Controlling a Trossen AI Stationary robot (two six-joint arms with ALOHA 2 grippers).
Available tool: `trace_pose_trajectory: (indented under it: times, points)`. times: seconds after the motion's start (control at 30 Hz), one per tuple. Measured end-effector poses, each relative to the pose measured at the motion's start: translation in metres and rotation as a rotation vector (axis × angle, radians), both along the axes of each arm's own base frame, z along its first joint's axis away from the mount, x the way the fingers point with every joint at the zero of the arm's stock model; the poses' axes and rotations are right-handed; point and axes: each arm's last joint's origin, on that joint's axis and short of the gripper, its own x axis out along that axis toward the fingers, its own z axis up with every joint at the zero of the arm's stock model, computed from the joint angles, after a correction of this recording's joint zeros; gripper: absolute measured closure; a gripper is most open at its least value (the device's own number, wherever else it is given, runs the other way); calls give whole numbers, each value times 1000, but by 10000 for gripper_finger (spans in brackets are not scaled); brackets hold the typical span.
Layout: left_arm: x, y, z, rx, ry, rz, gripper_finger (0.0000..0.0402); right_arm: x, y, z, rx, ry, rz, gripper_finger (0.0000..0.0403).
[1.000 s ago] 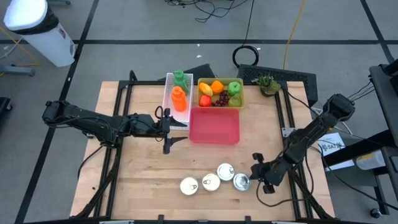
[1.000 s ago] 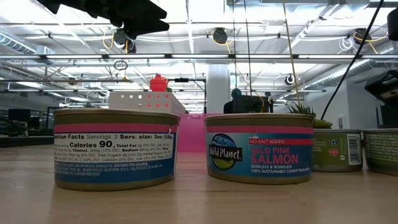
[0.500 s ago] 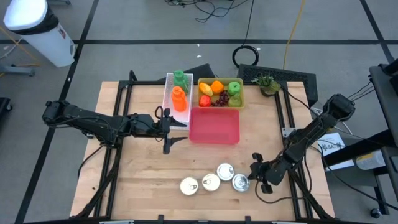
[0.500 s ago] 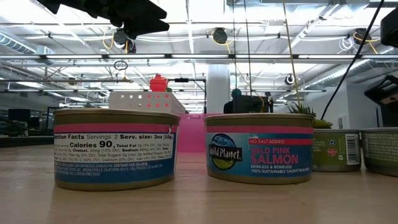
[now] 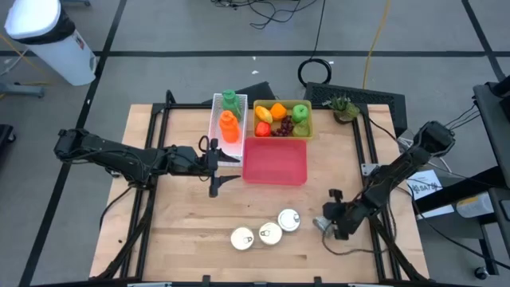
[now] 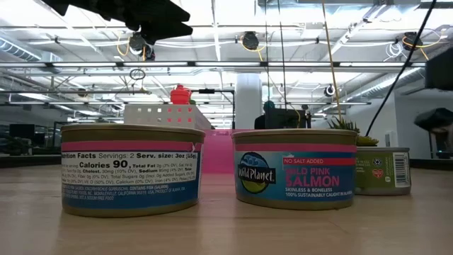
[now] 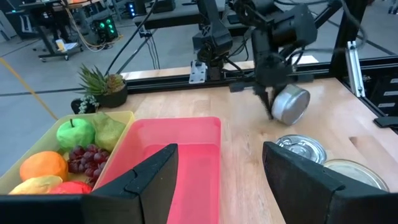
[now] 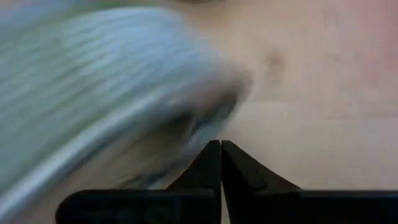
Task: Pick & Place Food Item
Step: Put the right green tuna can into the red bin
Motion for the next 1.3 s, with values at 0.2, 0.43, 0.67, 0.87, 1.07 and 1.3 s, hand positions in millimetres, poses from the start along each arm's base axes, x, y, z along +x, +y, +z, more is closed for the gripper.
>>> trace_pose_trajectory:
  times: [0.2, 0.43, 0.67, 0.87, 1.07, 1.3]
  points:
    - [0, 0, 0, 0, 0, 0, 158, 1, -15, 1, -152, -51, -113, 403]
    - [0, 0, 0, 0, 0, 0, 158, -4, -32, 15, -244, -184, -345, 403]
    - [0, 0, 0, 0, 0, 0, 158, -3, -35, 42, -196, -419, -391, 399]
    - [0, 0, 0, 0, 0, -1, 158, 13, -14, 77, -24, -660, -107, 319]
    - [0, 0, 0, 0, 0, 0, 158, 30, 14, 102, 130, -925, 357, 174]
    - [0, 0, 0, 0, 0, -1, 158, 50, 24, 91, -34, -523, 344, 108]
